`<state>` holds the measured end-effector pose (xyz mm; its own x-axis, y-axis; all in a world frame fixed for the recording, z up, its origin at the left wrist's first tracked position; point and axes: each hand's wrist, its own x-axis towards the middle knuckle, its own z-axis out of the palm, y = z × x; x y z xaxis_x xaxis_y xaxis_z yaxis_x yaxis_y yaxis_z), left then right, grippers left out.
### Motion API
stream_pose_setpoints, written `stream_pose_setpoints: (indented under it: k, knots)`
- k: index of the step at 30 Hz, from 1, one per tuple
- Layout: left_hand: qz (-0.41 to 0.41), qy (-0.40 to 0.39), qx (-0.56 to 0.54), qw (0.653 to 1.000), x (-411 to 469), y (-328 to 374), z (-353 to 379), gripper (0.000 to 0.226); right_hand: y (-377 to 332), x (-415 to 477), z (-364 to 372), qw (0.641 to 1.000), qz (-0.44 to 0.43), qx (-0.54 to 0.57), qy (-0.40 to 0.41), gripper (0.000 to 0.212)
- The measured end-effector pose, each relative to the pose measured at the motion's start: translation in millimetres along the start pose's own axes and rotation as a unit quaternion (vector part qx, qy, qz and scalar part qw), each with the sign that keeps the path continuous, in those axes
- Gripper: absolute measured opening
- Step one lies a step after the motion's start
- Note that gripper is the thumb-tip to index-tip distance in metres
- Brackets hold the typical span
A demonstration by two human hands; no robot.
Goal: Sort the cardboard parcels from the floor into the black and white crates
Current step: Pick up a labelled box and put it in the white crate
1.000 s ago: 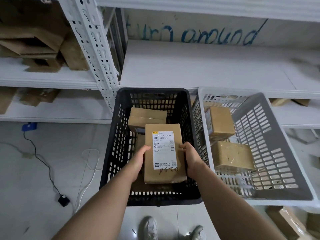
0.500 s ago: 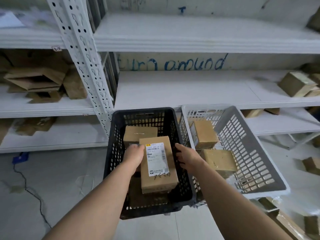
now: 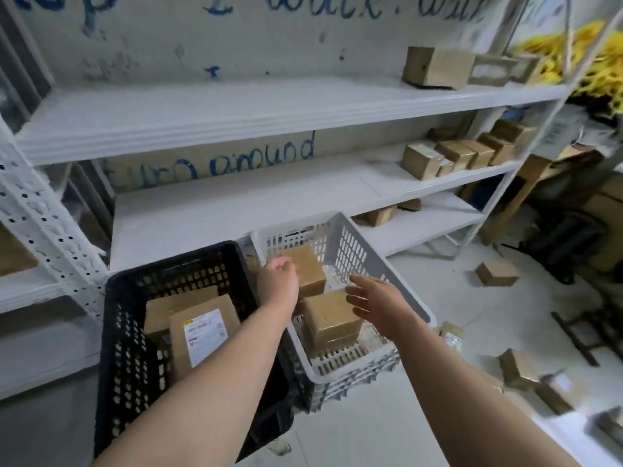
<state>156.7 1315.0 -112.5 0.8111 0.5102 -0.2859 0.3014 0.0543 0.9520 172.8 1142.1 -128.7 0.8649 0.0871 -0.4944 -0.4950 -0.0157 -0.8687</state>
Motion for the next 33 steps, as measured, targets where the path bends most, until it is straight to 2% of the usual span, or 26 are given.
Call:
stream_pose_setpoints:
  k: [6,10,13,19,27,33]
  knots:
    - [0.018,-0.095,0.016,0.995,-56.4,4.0,121.9,0.017,-0.4,-26.4,-131.7,0.993,-0.004,0.072,0.098,0.013]
    - [0.016,-0.161,0.025,0.987,-110.3,-6.0,215.9,0.023,14.1,-52.1,-238.8,0.983,0.012,0.108,0.151,0.027]
    - [0.006,-0.213,0.042,0.976,-154.8,-20.5,286.6,0.025,26.9,-76.6,-320.8,0.974,0.022,0.124,0.190,0.027]
    - [-0.015,-0.269,0.079,0.960,-233.1,-49.7,409.9,0.026,59.9,-117.1,-466.1,0.953,0.038,0.147,0.261,0.027]
    - [-0.039,-0.333,0.159,0.929,-284.1,-97.4,532.4,0.026,96.3,-138.5,-593.2,0.926,0.060,0.190,0.322,0.021]
    - [-0.078,-0.344,0.194,0.915,-276.2,-137.3,629.0,0.025,116.4,-93.4,-669.7,0.920,0.095,0.199,0.324,0.014]
